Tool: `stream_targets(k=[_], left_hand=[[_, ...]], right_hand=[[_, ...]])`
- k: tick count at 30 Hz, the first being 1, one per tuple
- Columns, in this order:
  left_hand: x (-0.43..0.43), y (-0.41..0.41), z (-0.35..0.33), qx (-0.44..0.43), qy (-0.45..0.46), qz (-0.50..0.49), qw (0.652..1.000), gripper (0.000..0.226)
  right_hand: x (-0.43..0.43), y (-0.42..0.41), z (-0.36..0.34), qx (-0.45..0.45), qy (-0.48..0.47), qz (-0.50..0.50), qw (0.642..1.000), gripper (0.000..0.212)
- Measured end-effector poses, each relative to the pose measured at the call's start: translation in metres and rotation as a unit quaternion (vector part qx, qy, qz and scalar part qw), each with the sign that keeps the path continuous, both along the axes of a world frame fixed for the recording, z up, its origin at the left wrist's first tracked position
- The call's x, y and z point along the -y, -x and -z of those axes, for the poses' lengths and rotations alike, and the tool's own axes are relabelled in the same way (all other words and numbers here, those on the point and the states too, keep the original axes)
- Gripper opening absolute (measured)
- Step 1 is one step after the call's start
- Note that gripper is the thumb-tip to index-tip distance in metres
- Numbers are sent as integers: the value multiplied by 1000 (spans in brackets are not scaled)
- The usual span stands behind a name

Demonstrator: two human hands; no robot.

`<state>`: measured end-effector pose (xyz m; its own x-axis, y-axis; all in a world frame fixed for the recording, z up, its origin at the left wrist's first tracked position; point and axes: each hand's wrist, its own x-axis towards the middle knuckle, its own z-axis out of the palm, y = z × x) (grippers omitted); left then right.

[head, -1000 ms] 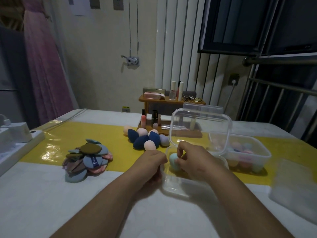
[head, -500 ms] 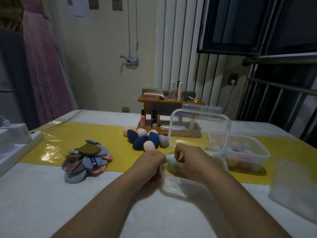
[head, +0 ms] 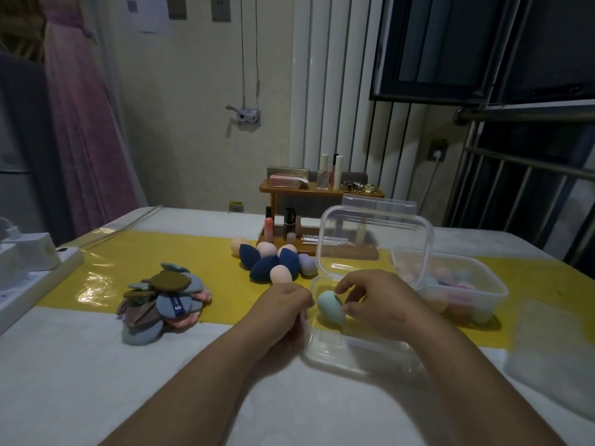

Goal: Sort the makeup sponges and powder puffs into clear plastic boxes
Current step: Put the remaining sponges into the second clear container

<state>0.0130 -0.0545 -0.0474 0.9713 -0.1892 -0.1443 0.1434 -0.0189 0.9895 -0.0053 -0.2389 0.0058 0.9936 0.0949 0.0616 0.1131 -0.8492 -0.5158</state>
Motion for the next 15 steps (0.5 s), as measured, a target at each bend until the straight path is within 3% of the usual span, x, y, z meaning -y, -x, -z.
stream_targets(k=[6,10,15], left_hand=[[0,0,0,12,2,5,1000,22],[1,1,-1,10,16,8,1000,20],[0,1,-1,12,11,12,1000,19]], right_hand=[[4,0,3,-1,-13,4,1000,25],[-6,-2,8,0,36,-10,999,15],[-10,-4,11,16,58,-18,998,20]])
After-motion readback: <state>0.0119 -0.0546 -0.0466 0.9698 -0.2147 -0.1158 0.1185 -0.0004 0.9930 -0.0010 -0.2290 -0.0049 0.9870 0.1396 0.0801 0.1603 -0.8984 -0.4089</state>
